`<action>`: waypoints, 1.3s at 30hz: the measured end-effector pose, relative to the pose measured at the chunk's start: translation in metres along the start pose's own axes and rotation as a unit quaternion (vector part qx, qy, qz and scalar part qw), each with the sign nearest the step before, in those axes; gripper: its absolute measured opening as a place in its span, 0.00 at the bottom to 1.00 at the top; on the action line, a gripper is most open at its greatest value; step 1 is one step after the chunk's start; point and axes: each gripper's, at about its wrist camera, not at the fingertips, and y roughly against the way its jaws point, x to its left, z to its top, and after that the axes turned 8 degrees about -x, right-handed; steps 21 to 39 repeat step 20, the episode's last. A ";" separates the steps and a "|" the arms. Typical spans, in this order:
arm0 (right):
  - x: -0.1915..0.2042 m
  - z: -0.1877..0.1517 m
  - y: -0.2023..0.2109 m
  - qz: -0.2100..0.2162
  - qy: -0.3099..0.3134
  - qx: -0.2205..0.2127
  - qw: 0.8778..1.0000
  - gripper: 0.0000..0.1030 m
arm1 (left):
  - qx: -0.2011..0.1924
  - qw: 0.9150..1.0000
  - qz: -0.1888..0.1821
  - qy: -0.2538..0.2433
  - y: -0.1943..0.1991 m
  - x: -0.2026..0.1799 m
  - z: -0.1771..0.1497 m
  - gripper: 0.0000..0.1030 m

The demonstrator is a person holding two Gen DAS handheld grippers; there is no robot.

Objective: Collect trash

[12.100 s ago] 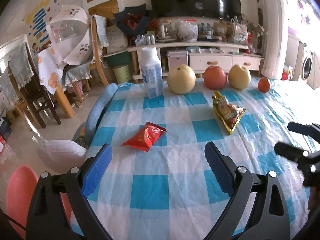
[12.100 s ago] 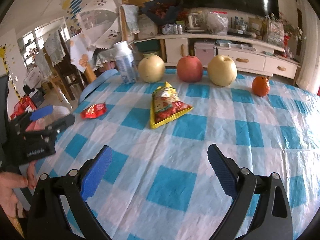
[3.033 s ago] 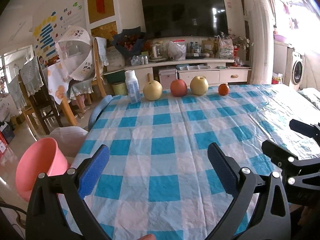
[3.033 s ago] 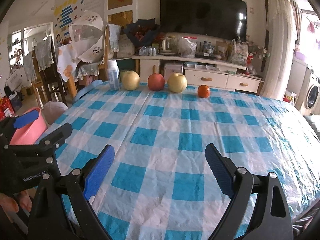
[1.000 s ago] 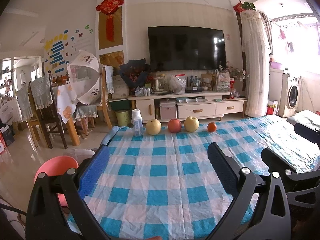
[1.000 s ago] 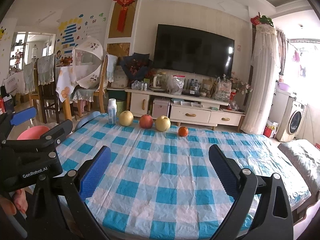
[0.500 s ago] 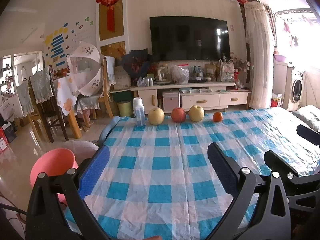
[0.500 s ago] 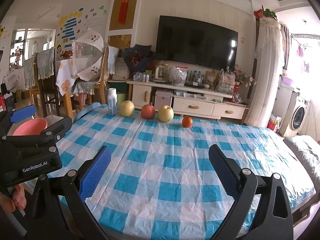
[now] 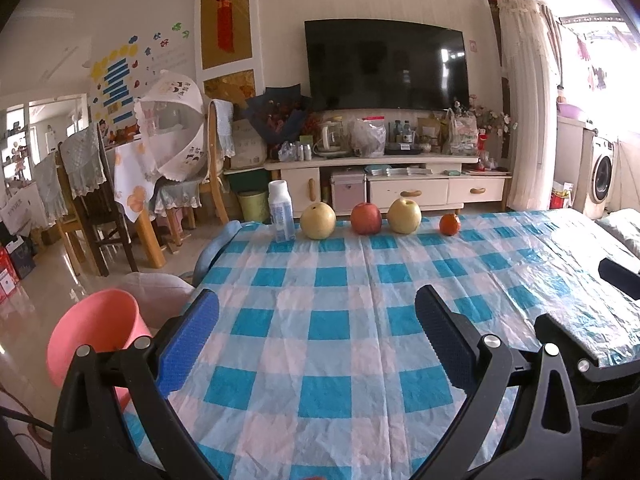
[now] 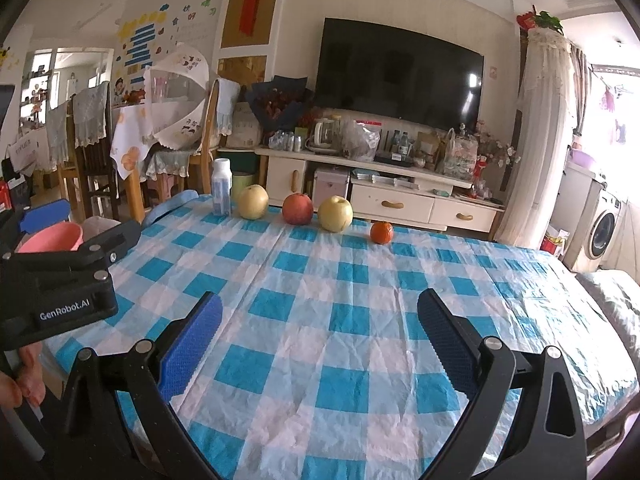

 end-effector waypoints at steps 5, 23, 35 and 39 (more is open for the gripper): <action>-0.002 -0.007 -0.023 0.012 0.000 0.025 1.000 0.94 | 0.030 0.999 -0.018 0.024 -0.030 0.004 -0.004 0.96; -0.007 -0.059 -0.186 0.031 -0.057 0.221 0.973 0.94 | 0.213 0.976 0.016 0.050 -0.185 0.003 -0.080 0.96; -0.007 -0.059 -0.186 0.031 -0.057 0.221 0.973 0.94 | 0.213 0.976 0.016 0.050 -0.185 0.003 -0.080 0.96; -0.007 -0.059 -0.186 0.031 -0.057 0.221 0.973 0.94 | 0.213 0.976 0.016 0.050 -0.185 0.003 -0.080 0.96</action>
